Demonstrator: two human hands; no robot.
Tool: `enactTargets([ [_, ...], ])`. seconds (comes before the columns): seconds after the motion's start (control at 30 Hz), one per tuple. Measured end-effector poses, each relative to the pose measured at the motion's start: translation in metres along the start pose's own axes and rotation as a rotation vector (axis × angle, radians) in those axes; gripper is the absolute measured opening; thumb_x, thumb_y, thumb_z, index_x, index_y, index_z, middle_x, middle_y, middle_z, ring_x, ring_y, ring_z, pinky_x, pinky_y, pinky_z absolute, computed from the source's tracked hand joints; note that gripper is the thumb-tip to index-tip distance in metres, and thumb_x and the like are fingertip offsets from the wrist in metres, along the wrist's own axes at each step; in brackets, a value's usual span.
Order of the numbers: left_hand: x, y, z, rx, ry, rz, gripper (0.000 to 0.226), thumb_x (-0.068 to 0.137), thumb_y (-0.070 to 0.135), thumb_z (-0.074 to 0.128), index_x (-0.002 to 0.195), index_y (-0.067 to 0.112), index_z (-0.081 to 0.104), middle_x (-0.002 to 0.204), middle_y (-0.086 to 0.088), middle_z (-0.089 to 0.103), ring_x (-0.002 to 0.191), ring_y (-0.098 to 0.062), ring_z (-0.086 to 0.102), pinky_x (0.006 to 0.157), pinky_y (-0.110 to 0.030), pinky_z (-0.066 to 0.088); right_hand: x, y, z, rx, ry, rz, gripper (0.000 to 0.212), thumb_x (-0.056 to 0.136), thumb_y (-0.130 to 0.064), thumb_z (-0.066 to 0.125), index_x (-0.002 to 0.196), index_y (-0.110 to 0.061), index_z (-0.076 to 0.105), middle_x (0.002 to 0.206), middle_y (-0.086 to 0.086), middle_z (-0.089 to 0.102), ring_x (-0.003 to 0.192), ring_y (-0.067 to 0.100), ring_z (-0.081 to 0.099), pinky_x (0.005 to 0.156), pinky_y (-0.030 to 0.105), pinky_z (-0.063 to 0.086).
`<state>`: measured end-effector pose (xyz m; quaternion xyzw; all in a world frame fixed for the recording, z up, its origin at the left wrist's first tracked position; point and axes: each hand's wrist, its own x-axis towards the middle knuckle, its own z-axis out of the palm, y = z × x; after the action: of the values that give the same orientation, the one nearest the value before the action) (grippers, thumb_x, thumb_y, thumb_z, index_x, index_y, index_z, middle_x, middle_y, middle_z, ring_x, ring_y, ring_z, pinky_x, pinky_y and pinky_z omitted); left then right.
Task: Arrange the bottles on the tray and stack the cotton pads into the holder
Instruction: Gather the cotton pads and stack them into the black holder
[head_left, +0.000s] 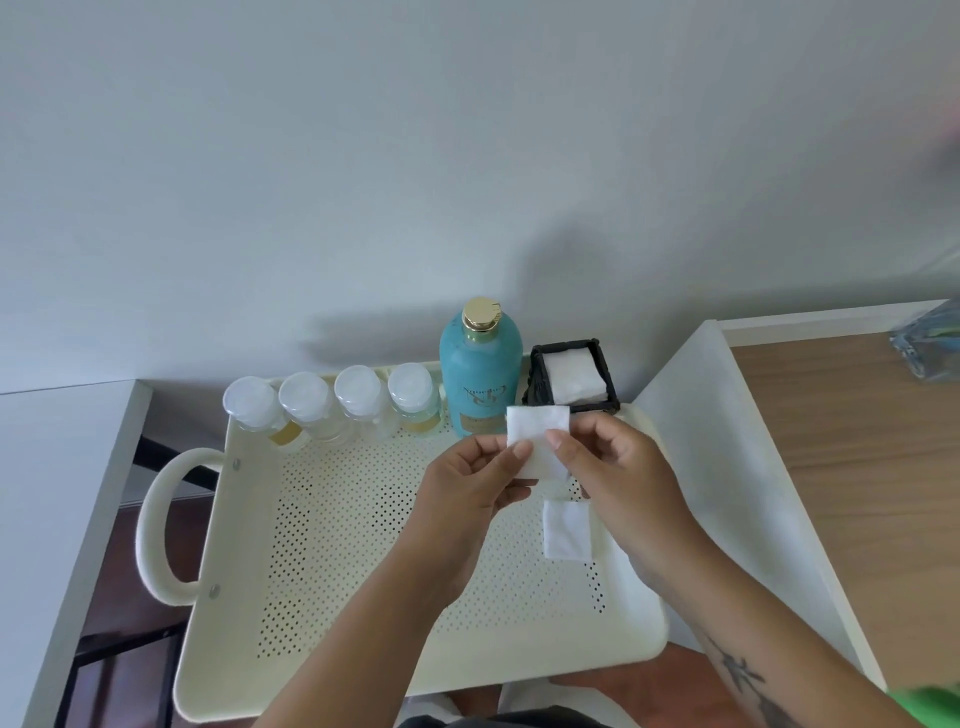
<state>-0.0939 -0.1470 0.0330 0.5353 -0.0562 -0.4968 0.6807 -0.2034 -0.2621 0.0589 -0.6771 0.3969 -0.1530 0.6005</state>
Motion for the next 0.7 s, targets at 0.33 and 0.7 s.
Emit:
enactTargets([
  [0.33,0.018,-0.052,-0.003,0.771,0.2,-0.009,0.014,0.087,0.035,0.069,0.1,0.029,0.064,0.097,0.012,0.068,0.081,-0.006,0.064,0.069,-0.02,0.049,0.06,-0.017,-0.04,-0.226,0.221,-0.133,0.015,0.087,-0.033,0.069,0.095,-0.02,0.067,0.081,-0.005,0.067,0.074,0.013,0.062,0.064,0.025,0.044],
  [0.7,0.028,-0.102,-0.009,1.385,0.093,0.27,0.049,0.09,0.043,0.058,0.134,0.026,0.048,0.129,0.009,0.05,0.114,-0.018,0.046,0.096,-0.033,0.045,0.077,-0.008,-0.023,-0.257,0.27,-0.14,0.012,0.086,-0.03,0.068,0.09,-0.02,0.063,0.075,-0.008,0.063,0.067,0.008,0.056,0.059,0.025,0.04],
])
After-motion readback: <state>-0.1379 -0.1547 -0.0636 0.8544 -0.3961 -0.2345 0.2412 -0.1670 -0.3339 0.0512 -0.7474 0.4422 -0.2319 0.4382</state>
